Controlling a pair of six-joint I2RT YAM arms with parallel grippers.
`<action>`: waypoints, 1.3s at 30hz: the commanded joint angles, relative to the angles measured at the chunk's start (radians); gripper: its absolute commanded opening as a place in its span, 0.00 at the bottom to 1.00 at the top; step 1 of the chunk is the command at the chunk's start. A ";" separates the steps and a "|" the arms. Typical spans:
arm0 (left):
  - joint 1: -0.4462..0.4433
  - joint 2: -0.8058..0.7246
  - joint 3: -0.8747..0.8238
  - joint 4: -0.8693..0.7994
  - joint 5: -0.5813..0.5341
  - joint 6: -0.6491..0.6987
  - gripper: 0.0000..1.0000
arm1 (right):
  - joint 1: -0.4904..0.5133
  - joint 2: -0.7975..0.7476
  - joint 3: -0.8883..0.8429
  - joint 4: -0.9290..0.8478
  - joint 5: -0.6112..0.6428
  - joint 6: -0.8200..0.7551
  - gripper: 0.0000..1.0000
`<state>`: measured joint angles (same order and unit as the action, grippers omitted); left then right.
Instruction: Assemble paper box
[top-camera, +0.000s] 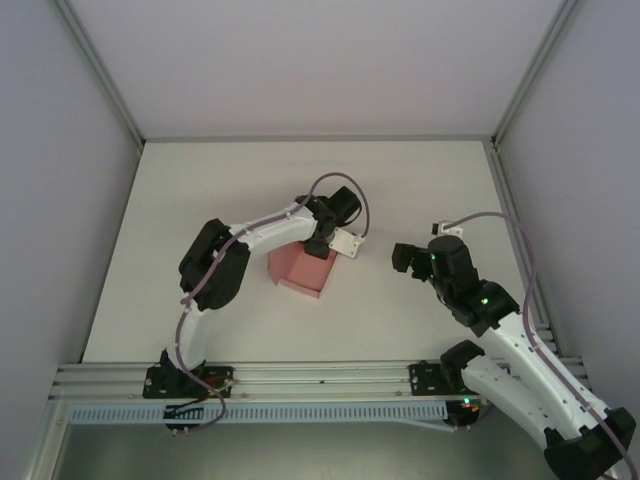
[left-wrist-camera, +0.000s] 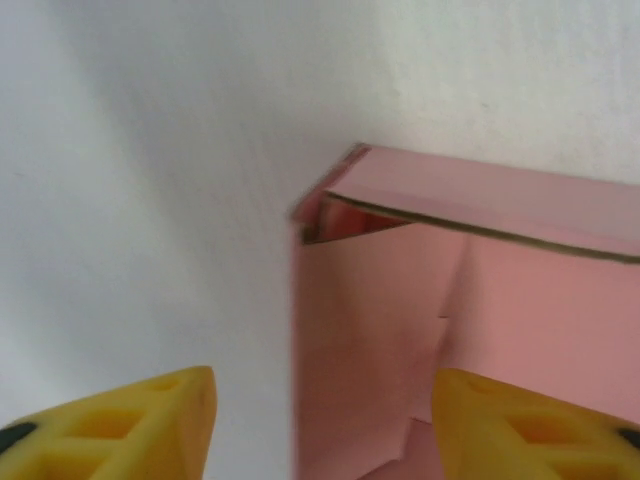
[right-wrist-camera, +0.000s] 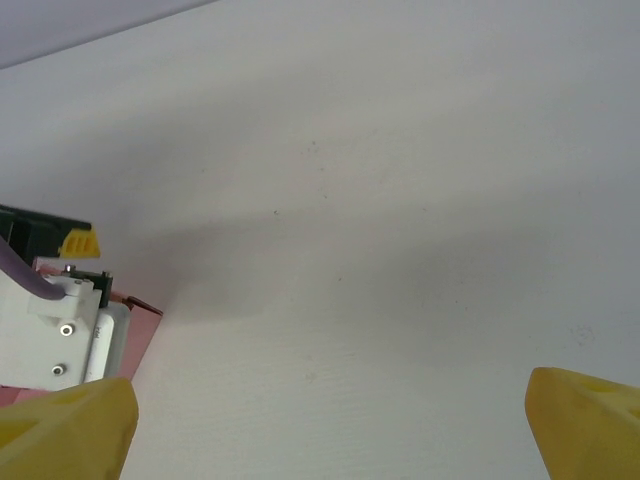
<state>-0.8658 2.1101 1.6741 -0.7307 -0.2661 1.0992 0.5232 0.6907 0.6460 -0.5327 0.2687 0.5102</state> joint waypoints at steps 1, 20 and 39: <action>0.000 -0.043 0.047 0.019 0.029 -0.022 0.69 | -0.006 -0.016 -0.023 0.012 -0.017 0.013 1.00; 0.184 -0.684 -0.410 0.627 -0.033 -1.129 1.00 | -0.008 0.483 0.221 0.253 -0.463 -0.357 0.94; 0.493 -1.025 -0.956 0.452 -0.021 -1.737 1.00 | 0.022 1.344 0.959 -0.233 -0.690 -0.893 0.63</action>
<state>-0.3798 1.1072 0.7322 -0.2859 -0.2779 -0.5980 0.5297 2.0163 1.5578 -0.6621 -0.4011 -0.2974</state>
